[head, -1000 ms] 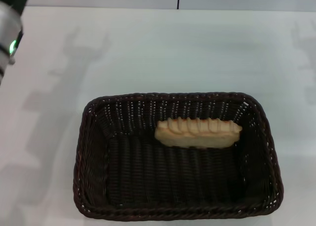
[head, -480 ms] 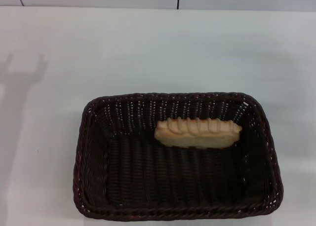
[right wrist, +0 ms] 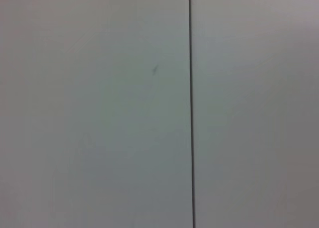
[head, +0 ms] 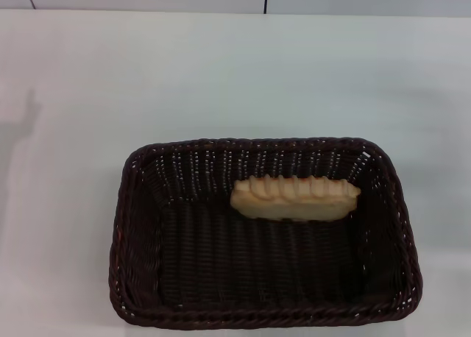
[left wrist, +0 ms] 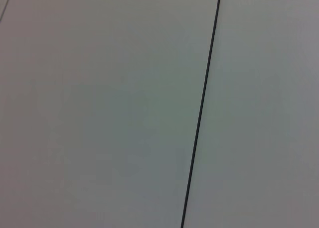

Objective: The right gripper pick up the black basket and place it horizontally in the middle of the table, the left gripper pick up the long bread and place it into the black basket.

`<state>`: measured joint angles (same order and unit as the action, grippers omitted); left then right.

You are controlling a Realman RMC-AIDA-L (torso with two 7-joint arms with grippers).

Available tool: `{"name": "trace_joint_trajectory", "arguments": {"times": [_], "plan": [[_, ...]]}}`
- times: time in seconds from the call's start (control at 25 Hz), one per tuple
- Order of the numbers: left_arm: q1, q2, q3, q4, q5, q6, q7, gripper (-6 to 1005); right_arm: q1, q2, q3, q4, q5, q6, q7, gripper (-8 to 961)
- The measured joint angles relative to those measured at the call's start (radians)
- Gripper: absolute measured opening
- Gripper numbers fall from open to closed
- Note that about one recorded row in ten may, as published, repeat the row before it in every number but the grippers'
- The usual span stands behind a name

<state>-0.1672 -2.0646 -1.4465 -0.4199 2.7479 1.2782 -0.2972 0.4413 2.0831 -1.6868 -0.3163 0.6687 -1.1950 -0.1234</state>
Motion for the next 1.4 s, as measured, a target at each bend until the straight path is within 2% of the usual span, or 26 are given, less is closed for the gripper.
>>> {"name": "trace_joint_trajectory", "arguments": {"times": [0.36,0.6,0.84,0.92,1.16,1.36,1.4], "plan": [[0.002,0.001,0.004,0.043,0.003,0.114,-0.072,862,0.078,-0.001,0.000,0.051,-0.003,0.041,0.001,430],[0.006,0.000,0.012,0.052,0.005,0.123,-0.077,862,0.098,0.000,-0.001,0.052,-0.004,0.059,0.002,429],[0.018,0.001,0.011,0.057,0.006,0.127,-0.078,862,0.112,-0.007,-0.019,0.036,-0.006,0.158,0.024,427],[0.019,0.002,0.007,0.058,0.006,0.126,-0.078,862,0.117,-0.011,-0.021,0.035,-0.006,0.178,0.054,458],[0.016,0.002,0.007,0.059,0.006,0.127,-0.073,862,0.126,-0.010,-0.012,0.038,-0.005,0.129,0.068,551],[0.012,0.003,0.006,0.059,0.006,0.121,-0.072,862,0.132,-0.010,0.010,0.039,-0.001,0.128,0.062,770],[0.012,0.003,0.006,0.059,0.006,0.121,-0.072,862,0.132,-0.010,0.010,0.039,-0.001,0.128,0.062,770]]}}
